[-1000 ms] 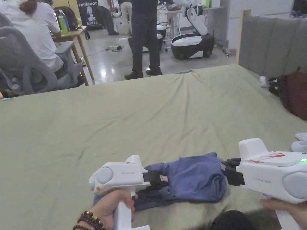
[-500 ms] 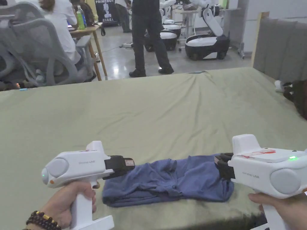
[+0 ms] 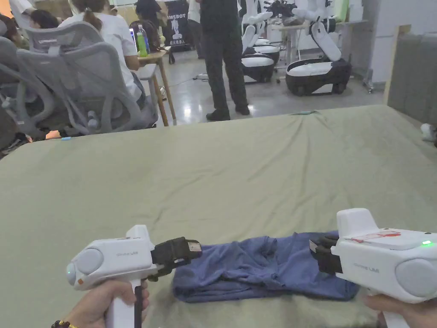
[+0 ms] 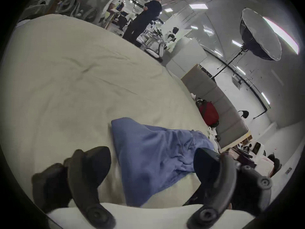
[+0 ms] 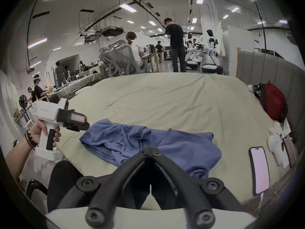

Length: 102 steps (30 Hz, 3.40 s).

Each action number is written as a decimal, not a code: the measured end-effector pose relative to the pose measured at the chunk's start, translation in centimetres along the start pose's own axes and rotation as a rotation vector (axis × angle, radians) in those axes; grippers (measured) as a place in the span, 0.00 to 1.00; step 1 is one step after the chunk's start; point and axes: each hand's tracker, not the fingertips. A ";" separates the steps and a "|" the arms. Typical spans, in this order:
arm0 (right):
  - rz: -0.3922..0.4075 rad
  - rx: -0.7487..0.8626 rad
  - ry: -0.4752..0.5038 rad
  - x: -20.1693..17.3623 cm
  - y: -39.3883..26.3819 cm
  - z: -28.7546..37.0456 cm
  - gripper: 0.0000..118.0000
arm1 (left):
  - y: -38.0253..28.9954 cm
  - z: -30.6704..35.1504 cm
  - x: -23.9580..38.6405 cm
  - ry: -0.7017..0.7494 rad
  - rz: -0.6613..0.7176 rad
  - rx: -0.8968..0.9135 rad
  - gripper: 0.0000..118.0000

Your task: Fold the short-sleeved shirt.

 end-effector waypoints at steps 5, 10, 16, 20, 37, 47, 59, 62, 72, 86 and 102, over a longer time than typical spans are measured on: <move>-0.007 -0.001 -0.035 1.1 -0.2 1.1 0.00 | -0.2 -3.4 -0.6 0.084 0.031 -0.064 0.73; -0.009 -0.015 -0.061 1.6 -0.3 1.2 0.00 | 0.2 -2.1 -0.2 0.054 0.025 -0.042 0.05; -0.018 -0.004 -0.044 1.1 0.1 0.9 0.00 | 1.3 2.9 -2.5 0.045 0.016 0.054 0.05; -0.012 0.001 -0.026 0.6 0.3 0.4 0.00 | 2.3 8.1 -6.5 0.174 0.077 0.134 0.05; 0.014 -0.017 0.009 -0.4 0.2 -0.2 0.00 | 2.5 2.8 8.8 -0.067 -0.013 0.086 0.05; -0.011 -0.015 -0.046 2.2 -0.5 1.9 0.00 | 0.4 -10.8 10.4 -0.007 -0.048 -0.144 0.06; -0.029 -0.014 -0.038 2.4 -1.1 1.2 0.00 | 4.0 -0.9 9.6 -0.096 -0.082 0.078 0.74; -0.026 -0.018 -0.025 2.1 -1.0 0.7 0.00 | 3.3 0.1 8.6 -0.081 -0.065 0.092 0.01; -0.012 -0.038 -0.043 2.9 -1.7 1.4 0.00 | 0.7 -9.6 11.1 -0.157 -0.072 -0.106 0.00; -0.005 0.003 0.001 1.5 1.4 -0.5 0.00 | 1.3 -8.4 11.8 -0.062 -0.117 -0.065 0.00; -0.148 -0.224 0.157 -0.1 0.3 -15.0 0.00 | 0.3 -0.8 1.6 0.105 0.006 0.077 0.92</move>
